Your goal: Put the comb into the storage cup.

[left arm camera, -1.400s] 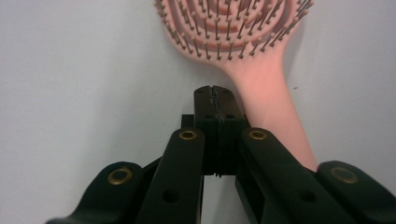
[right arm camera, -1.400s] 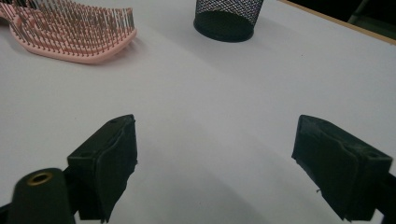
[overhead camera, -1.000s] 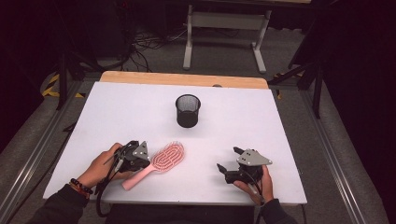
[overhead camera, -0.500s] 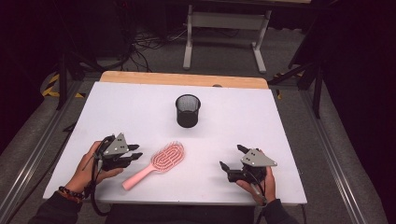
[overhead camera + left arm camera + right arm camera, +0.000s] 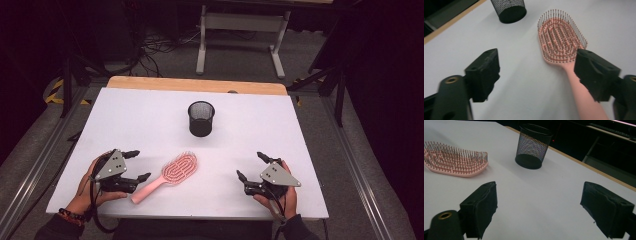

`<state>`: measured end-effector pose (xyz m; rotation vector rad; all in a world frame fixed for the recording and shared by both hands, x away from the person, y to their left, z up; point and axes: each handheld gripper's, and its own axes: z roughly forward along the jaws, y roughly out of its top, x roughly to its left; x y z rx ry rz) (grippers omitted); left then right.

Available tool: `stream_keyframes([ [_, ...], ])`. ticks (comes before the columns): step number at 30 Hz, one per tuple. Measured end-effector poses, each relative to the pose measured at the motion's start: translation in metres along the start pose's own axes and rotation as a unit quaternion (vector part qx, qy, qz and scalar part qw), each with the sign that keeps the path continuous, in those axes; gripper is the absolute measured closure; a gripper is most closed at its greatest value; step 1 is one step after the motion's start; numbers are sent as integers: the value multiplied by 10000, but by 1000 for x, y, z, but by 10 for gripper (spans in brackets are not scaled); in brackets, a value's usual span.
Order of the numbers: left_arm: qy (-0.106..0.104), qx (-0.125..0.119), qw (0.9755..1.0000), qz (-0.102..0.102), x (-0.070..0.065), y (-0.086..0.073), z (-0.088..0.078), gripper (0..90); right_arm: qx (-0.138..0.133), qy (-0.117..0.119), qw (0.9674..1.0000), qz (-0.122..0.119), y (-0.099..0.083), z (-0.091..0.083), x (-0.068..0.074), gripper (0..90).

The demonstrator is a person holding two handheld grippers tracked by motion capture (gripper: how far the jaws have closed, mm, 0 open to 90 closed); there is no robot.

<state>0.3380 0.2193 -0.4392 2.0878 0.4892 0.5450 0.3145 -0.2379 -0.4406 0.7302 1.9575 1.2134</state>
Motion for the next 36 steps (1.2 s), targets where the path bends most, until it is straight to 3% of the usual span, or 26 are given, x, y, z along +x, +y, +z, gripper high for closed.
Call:
stream_keyframes([
  [1,-31,50,9999,-148,-1,-2,0,110,22,17,10000,-11,0,0,0,141],
  [4,117,149,9994,-274,-4,-3,0,108,60,41,10000,-17,-1,1,0,139],
  [7,89,320,9989,-339,-7,-3,1,81,98,78,9999,1,-1,2,-1,138],
  [13,-150,671,9953,-676,-7,1,9,80,165,156,9997,16,-1,4,0,138],
  [15,-147,823,9942,-672,-8,3,13,80,180,176,9997,19,-1,4,0,138],
  [17,-358,1071,9919,-582,-9,8,21,99,198,208,9996,13,-1,4,0,138],
  [19,-389,1191,9904,-576,-9,10,24,130,210,235,9995,1,0,4,0,138],
  [20,-354,1455,9864,-679,-8,15,31,131,223,256,9994,2,-1,5,0,138],
  [21,-421,1607,9838,-674,-8,17,33,132,241,269,9993,-4,-1,5,1,138],
  [23,-377,1673,9828,-680,-8,19,36,145,262,274,9993,-8,-1,6,1,139],
  [29,-524,2270,9698,-722,-10,29,53,169,363,368,9987,11,-3,8,0,140],
  [34,-733,2614,9614,-448,-16,36,66,270,392,325,9987,-8,-3,8,0,153],
  [35,-819,2751,9571,-389,-16,37,68,307,382,194,9991,-31,-3,8,0,158],
  [36,-861,2812,9548,-433,-16,37,71,347,359,134,9993,28,-3,7,-1,163],
])
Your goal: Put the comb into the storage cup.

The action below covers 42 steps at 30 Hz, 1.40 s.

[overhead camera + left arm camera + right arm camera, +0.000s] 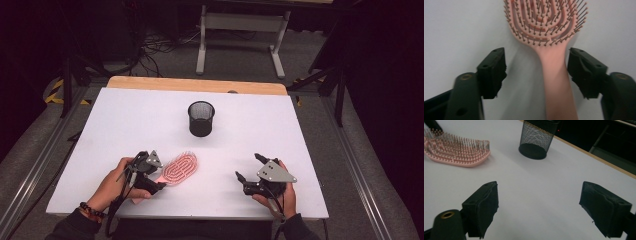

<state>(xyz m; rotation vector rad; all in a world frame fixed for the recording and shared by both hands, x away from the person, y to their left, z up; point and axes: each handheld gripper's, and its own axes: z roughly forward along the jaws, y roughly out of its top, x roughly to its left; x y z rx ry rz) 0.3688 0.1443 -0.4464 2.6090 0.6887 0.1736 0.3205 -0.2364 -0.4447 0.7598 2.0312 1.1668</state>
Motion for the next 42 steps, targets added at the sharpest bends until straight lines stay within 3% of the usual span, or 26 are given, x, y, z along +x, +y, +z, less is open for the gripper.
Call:
stream_keyframes([
  [3,-115,141,9998,-72,3,4,4,412,-53,-51,9998,173,-1,-2,-5,175],
  [8,-131,277,9995,21,3,9,3,479,-142,-181,9993,282,-1,-4,-8,199],
  [16,-152,391,9989,190,3,11,2,631,-107,-97,9995,263,-1,-3,-6,192],
  [18,-135,406,9989,213,2,11,2,656,-101,-72,9996,263,-1,-2,-5,191],
  [20,-52,355,9986,400,-1,10,2,688,-87,-58,9996,265,-2,-2,-5,187],
  [25,55,283,9982,519,-5,7,1,694,-49,6,9997,222,-2,0,-3,184],
  [26,122,217,9978,610,-6,7,1,694,-48,14,9997,221,-2,0,-3,183],
  [30,340,34,9974,642,-10,3,1,695,-72,76,9995,302,-2,0,-4,179],
  [33,719,-268,9949,660,-14,0,0,695,-145,184,9985,485,-1,-2,-7,176],
  [35,903,-561,9926,579,-16,-4,-1,695,-197,219,9980,558,-1,-3,-8,173],
  [36,903,-561,9926,579,-16,-4,-1,695,-213,232,9978,577,-1,-4,-9,172],
  [37,958,-740,9910,573,-17,-6,-2,695,-218,237,9978,585,-1,-4,-9,172],
  [38,1122,-921,9876,593,-17,-8,-5,695,-208,232,9979,576,-1,-3,-9,172],
  [41,1269,-1224,9826,582,-18,-11,-9,696,-182,231,9981,534,-1,-3,-8,168],
  [42,1255,-1283,9822,547,-18,-11,-10,695,-168,213,9985,484,-1,-2,-8,164],
])
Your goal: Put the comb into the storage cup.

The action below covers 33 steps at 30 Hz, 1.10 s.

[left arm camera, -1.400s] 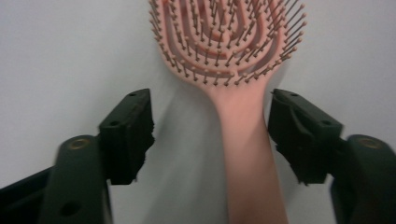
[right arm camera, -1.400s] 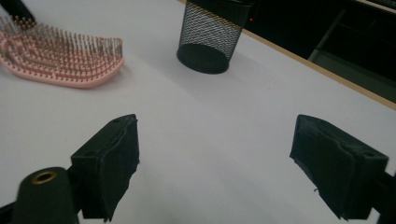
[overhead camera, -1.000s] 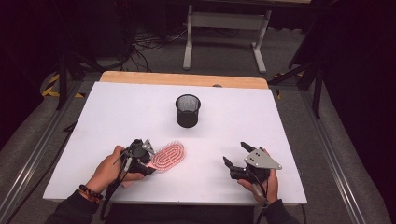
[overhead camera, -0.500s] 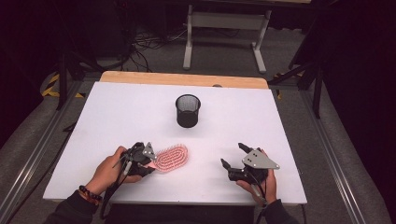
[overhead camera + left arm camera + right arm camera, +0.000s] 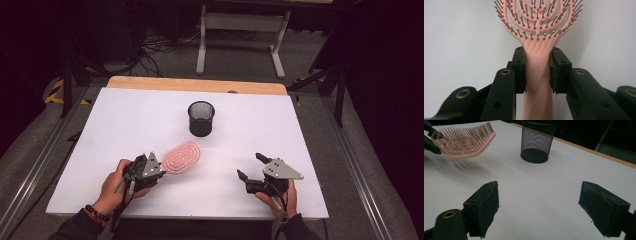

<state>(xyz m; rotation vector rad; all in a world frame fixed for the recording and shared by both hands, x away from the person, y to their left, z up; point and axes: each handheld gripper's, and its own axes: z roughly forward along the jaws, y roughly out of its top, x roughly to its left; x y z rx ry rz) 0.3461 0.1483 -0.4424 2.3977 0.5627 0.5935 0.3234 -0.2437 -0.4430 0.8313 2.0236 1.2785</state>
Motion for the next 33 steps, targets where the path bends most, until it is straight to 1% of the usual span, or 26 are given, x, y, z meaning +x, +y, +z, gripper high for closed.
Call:
stream_keyframes([
  [1,5,-71,10000,45,1,0,0,695,19,-16,10000,-48,0,1,1,163],
  [3,131,-243,9996,6,2,0,-4,695,53,-15,9999,-85,0,2,1,161],
  [4,138,-318,9994,8,2,0,-6,695,54,4,10000,-81,0,2,2,160],
  [8,300,-632,9975,-4,2,0,-10,695,41,8,9999,-120,0,2,3,156],
  [9,378,-751,9964,-84,2,-1,-11,695,45,-1,9999,-126,0,3,3,156],
  [11,480,-1015,9936,-121,2,-2,-13,696,51,12,9999,-106,-1,3,3,155],
  [12,536,-1071,9927,-116,2,-2,-14,696,71,24,9999,-128,-1,4,3,156],
  [14,565,-1216,9909,-146,2,-2,-14,696,84,42,9998,-153,-1,5,4,155],
  [15,596,-1302,9895,-187,3,-3,-14,696,84,45,9998,-162,-1,5,5,155],
  [16,594,-1315,9894,-187,4,-3,-14,696,73,50,9998,-158,-1,6,5,155],
  [18,592,-1431,9877,-222,4,-3,-13,696,49,61,9999,-124,0,8,5,156],
  [19,544,-1496,9870,-237,5,-3,-13,696,33,76,9999,-75,0,9,6,155],
  [20,516,-1667,9840,-349,5,-4,-12,696,-1,106,9999,-4,1,11,6,155],
  [21,481,-1720,9832,-381,6,-4,-11,696,-68,207,9996,178,4,13,7,153],
  [22,460,-1775,9823,-373,7,-4,-10,696,-110,258,9992,268,5,15,8,150],
  [23,495,-1834,9811,-365,6,-3,-10,696,-141,288,9990,314,8,16,10,150],
  [24,495,-1834,9811,-365,6,-3,-10,696,-173,304,9989,301,11,18,11,148],
  [25,483,-1872,9804,-371,6,-2,-9,696,-173,304,9989,301,11,18,11,148],
  [26,500,-1964,9786,-370,6,-1,-8,696,-201,296,9991,207,15,21,15,144],
  [27,512,-1996,9778,-377,6,0,-8,696,-206,294,9992,165,17,23,16,142],
  [28,518,-2001,9777,-375,6,0,-7,695,-211,291,9993,135,19,24,17,140],
  [29,548,-2028,9770,-375,6,1,-7,696,-217,288,9993,112,20,25,18,139],
  [30,524,-2076,9759,-420,6,1,-6,696,-242,293,9992,81,22,27,19,139],
  [31,478,-2065,9764,-419,6,2,-6,696,-268,296,9992,71,25,28,21,139],
  [32,479,-2047,9769,-379,7,3,-5,696,-293,312,9991,54,27,28,22,138],
  [33,518,-2083,9759,-394,6,4,-5,696,-320,310,9990,20,29,29,23,138],
])
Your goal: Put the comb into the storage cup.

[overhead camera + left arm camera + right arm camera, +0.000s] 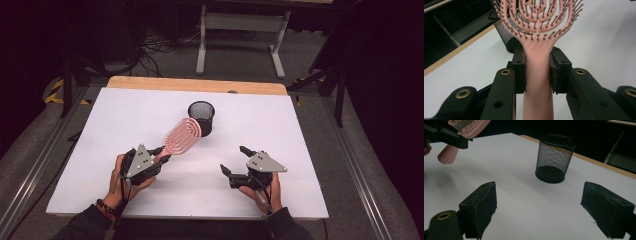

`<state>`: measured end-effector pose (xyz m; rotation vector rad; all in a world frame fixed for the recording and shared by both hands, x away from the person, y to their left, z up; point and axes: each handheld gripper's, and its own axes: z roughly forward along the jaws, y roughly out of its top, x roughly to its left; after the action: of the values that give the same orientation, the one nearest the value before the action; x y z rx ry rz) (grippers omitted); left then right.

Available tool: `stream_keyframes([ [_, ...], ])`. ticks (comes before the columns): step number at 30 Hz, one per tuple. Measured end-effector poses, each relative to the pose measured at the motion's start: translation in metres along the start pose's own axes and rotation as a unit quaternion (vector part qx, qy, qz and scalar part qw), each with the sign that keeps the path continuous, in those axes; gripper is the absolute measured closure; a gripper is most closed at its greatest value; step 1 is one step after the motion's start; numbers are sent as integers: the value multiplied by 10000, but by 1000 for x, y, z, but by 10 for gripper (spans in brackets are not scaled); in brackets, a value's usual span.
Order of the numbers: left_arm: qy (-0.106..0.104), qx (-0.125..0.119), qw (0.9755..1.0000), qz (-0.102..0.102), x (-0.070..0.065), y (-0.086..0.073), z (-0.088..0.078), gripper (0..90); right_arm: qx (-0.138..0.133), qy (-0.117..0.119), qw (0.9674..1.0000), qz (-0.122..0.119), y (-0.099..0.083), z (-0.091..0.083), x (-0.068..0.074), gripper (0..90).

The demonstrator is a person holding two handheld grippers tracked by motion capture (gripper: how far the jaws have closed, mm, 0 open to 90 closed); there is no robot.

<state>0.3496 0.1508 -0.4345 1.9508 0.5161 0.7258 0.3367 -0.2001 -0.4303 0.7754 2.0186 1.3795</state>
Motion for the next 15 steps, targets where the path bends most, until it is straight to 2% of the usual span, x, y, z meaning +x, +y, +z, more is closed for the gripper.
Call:
stream_keyframes([
  [5,-140,-62,9999,-21,1,3,5,696,-97,48,9999,-67,10,7,5,140],
  [6,-113,-112,9999,23,2,3,6,696,-111,62,9999,-78,12,8,6,141],
  [12,-134,-263,9996,-7,0,7,13,696,-254,77,9996,-122,23,7,8,141],
  [14,-160,-293,9994,-42,-1,9,16,696,-266,212,9994,-66,26,7,6,143],
  [15,-151,-304,9994,10,-1,10,17,696,-289,278,9992,-45,27,7,6,143],
])
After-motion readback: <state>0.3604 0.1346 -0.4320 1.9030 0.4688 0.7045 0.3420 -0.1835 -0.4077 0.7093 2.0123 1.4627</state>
